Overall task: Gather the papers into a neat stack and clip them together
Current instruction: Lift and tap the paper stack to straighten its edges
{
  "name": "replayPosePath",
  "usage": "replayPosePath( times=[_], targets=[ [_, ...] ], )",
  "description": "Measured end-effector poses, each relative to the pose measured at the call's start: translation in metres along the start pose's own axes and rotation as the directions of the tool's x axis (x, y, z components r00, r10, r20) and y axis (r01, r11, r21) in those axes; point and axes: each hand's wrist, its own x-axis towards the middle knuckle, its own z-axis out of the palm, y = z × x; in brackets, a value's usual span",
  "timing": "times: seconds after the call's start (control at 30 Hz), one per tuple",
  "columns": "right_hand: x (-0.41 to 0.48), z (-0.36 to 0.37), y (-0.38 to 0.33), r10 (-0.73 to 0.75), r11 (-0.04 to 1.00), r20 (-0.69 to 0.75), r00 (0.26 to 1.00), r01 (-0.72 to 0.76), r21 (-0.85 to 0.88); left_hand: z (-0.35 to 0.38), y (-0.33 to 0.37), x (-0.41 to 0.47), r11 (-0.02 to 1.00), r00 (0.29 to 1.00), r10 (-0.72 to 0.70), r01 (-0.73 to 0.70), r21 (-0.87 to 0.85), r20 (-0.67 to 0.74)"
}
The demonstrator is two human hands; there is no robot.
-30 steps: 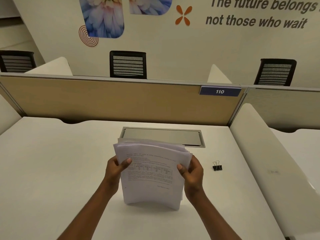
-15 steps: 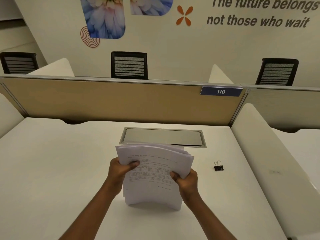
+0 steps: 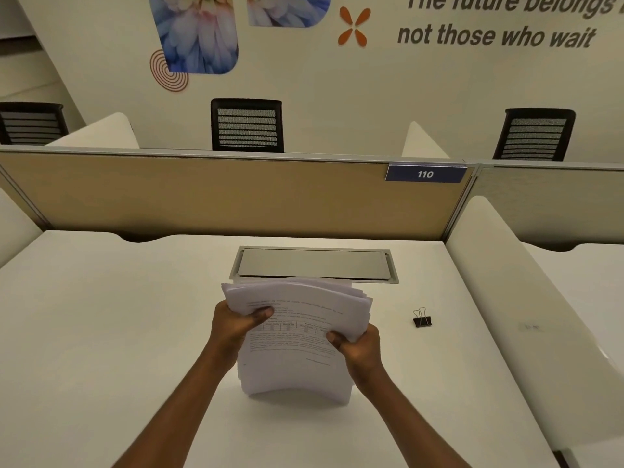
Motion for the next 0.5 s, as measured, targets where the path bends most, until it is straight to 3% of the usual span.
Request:
replayPosePath(
  times=[0.3,0.5],
  targets=[
    [0.003,0.005,-0.008,0.097,0.991,-0.062,0.993,-0.102,-0.089,0.0,0.005,-0.004,1.0,0.999,-0.03,0.031,-0.002,0.018],
    [0.004,0.002,-0.016,0.055,0.971,-0.073,0.996,-0.07,-0.227,-0.023,0.045,0.007,0.973,0.973,0.228,-0.229,0.019,0.014]
  ],
)
